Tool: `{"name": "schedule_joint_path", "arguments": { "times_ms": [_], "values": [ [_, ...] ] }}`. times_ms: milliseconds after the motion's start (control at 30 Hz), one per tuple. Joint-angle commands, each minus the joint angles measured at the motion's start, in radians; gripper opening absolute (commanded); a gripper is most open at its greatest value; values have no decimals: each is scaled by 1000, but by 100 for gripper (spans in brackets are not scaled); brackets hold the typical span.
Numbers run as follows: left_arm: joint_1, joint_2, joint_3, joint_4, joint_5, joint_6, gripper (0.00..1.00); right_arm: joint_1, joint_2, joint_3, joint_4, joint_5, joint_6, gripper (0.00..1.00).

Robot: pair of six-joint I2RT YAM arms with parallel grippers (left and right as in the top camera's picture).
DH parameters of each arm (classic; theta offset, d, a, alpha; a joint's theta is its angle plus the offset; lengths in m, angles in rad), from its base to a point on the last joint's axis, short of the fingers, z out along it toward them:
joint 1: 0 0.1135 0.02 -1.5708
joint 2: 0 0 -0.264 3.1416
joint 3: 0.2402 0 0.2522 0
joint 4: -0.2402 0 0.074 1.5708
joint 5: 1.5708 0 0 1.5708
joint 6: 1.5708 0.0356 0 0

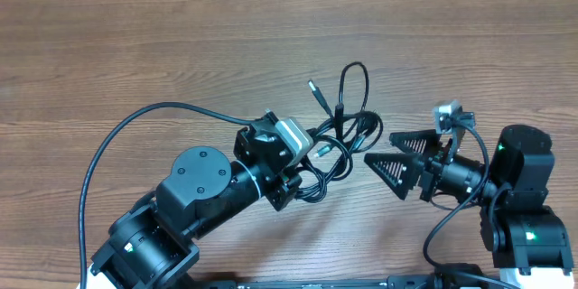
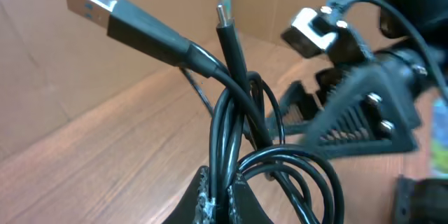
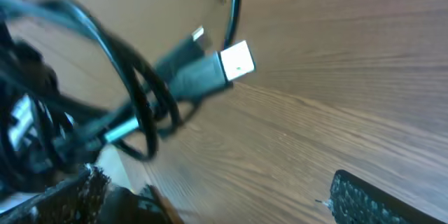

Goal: Untangle cables

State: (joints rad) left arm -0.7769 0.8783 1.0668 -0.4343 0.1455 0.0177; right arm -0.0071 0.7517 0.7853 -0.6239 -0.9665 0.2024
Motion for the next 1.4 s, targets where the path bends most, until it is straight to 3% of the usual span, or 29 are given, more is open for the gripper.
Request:
{"name": "schedule_joint_path", "arguments": {
  "times_ms": [0, 267, 467, 767, 1067, 1200, 1267, 1367],
  "values": [
    [4, -5, 15, -3, 123, -24, 4, -5, -5, 17, 14, -15, 132, 100],
    [4, -5, 15, 11, 307, -9, 4, -5, -5, 17, -76, 187, 132, 100],
    [4, -6, 15, 13, 518, 105, 4, -5, -5, 17, -117, 290, 132, 100],
    [4, -23, 15, 48, 586, 110, 4, -5, -5, 17, -180, 426, 132, 100],
    [4, -73, 15, 51, 467, 108, 4, -5, -5, 17, -225, 521, 132, 100],
    [4, -82, 15, 35, 275, 0, 4, -5, -5, 17, -224, 513, 130, 100],
    [4, -82, 15, -9, 92, -101, 4, -5, -5, 17, -214, 431, 43, 100],
    [4, -82, 15, -49, -53, -214, 4, -5, -5, 17, -214, 299, -101, 100]
  ]
}}
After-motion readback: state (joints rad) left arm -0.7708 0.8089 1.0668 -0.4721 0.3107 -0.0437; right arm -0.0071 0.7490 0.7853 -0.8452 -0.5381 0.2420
